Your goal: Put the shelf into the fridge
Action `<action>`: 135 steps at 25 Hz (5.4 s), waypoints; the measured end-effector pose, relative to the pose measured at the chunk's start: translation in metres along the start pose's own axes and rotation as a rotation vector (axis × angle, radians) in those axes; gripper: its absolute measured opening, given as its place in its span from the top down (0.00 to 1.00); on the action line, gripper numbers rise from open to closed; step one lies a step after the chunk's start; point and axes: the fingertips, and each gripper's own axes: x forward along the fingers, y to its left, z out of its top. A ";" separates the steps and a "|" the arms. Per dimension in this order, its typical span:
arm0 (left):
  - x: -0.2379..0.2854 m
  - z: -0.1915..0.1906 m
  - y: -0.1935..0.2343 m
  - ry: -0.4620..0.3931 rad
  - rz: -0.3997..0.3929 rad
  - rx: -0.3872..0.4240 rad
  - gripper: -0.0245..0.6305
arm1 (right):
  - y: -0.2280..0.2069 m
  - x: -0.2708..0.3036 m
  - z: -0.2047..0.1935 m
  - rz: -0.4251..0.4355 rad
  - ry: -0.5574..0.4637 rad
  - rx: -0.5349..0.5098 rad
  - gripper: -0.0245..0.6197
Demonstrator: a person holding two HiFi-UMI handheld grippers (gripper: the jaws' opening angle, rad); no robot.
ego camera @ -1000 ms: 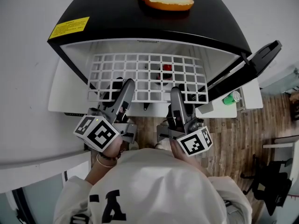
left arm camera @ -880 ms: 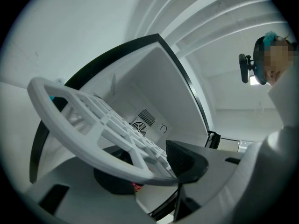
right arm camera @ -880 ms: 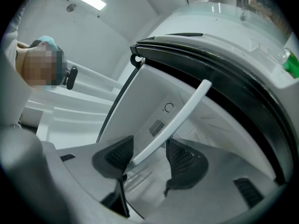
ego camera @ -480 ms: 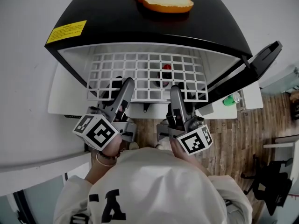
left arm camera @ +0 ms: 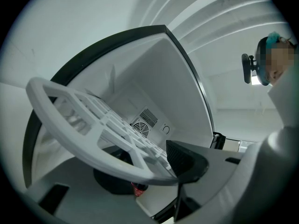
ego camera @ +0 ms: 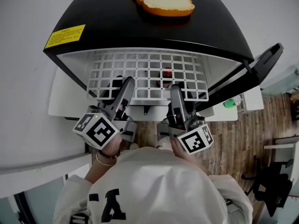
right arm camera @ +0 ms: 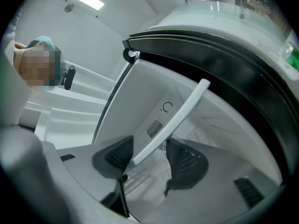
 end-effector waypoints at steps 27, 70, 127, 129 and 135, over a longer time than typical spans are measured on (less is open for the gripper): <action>0.024 0.008 0.012 -0.004 -0.014 -0.012 0.67 | -0.013 0.024 0.001 0.008 -0.011 0.004 0.61; 0.050 0.016 0.023 0.005 -0.055 -0.033 0.65 | -0.026 0.048 0.003 -0.002 -0.033 0.017 0.61; 0.072 0.021 0.034 -0.004 -0.062 -0.068 0.65 | -0.030 0.074 0.005 0.029 -0.010 0.015 0.61; 0.073 0.022 0.034 -0.001 -0.062 -0.064 0.65 | -0.030 0.075 0.005 0.028 -0.012 0.017 0.61; 0.074 0.022 0.036 -0.005 -0.053 -0.073 0.65 | -0.031 0.077 0.004 0.031 -0.007 0.019 0.61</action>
